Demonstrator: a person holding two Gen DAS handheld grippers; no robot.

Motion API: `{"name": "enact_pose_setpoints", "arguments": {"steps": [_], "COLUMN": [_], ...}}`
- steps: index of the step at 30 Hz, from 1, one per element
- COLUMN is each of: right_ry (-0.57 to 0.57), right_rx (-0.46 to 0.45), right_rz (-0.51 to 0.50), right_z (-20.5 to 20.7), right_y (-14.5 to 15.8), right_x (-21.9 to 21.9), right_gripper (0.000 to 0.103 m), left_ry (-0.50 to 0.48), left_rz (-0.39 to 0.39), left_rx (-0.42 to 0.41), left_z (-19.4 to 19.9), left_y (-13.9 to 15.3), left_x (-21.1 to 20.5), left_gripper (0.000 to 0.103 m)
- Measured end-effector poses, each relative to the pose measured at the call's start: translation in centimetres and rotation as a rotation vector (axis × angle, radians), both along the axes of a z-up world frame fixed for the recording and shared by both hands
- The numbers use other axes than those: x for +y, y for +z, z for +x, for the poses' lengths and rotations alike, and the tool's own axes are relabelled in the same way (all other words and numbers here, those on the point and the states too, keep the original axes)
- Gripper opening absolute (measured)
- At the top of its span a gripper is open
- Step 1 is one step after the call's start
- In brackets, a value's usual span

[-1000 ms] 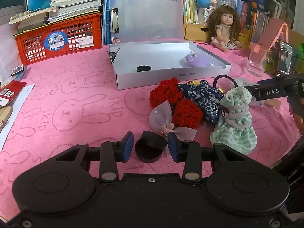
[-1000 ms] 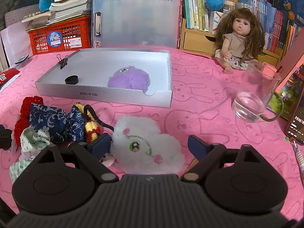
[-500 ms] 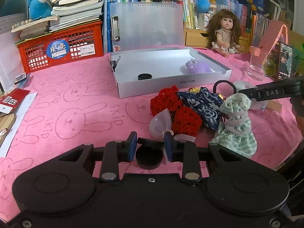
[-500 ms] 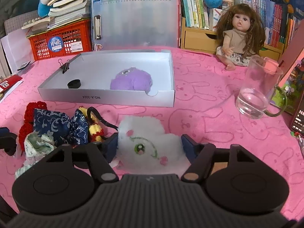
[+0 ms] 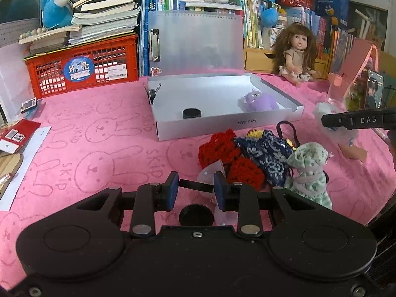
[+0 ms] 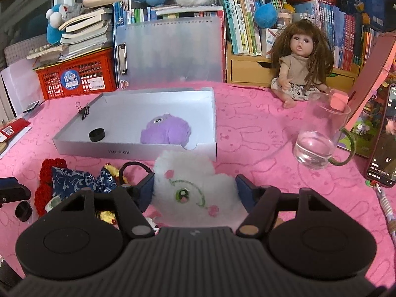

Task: Organize objects
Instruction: 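Carry the white plush and black disc into the tray while both tools open to release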

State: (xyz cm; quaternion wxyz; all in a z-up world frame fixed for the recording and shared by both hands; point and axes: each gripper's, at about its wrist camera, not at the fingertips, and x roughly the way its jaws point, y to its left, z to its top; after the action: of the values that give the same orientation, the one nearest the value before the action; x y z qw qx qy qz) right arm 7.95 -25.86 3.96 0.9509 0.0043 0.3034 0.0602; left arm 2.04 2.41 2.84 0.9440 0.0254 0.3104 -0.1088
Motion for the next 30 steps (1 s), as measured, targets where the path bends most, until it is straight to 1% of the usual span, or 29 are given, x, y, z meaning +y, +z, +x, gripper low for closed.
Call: {"name": "enact_pose_setpoints", "arguments": {"steps": [6,12,16,19,22,30], "right_ry": [-0.008,-0.006,-0.009,-0.013,-0.017,-0.031], "right_rx": [-0.009,-0.027,-0.026,-0.017,-0.013,0.004], "right_rz": [0.018,0.040,0.075,0.112,0.134,0.198], "right_z": [0.4,1.4,3.0,4.5,6.0,10.4], "right_y": [0.6,1.5,2.3,2.7,3.2,3.9], "right_x": [-0.3,-0.3,-0.5,-0.7,-0.6,-0.4], "right_gripper": [0.071,0.071,0.071,0.071,0.071,0.071], "left_ry": [-0.002,-0.003,0.015,0.036,0.058,0.112], "left_rz": [-0.014,-0.023,-0.052,-0.081,-0.094,-0.131], "left_rx": [-0.021,-0.046,-0.054,-0.050,-0.038,-0.005], "left_z": [1.6,4.3,6.8,9.0,11.3,16.8], "left_y": [1.3,2.9,3.9,4.4,4.7,4.2], "left_x": [-0.5,-1.3,-1.4,-1.3,-1.2,-1.0], "left_gripper": [0.029,0.029,0.029,0.029,0.029,0.029]}}
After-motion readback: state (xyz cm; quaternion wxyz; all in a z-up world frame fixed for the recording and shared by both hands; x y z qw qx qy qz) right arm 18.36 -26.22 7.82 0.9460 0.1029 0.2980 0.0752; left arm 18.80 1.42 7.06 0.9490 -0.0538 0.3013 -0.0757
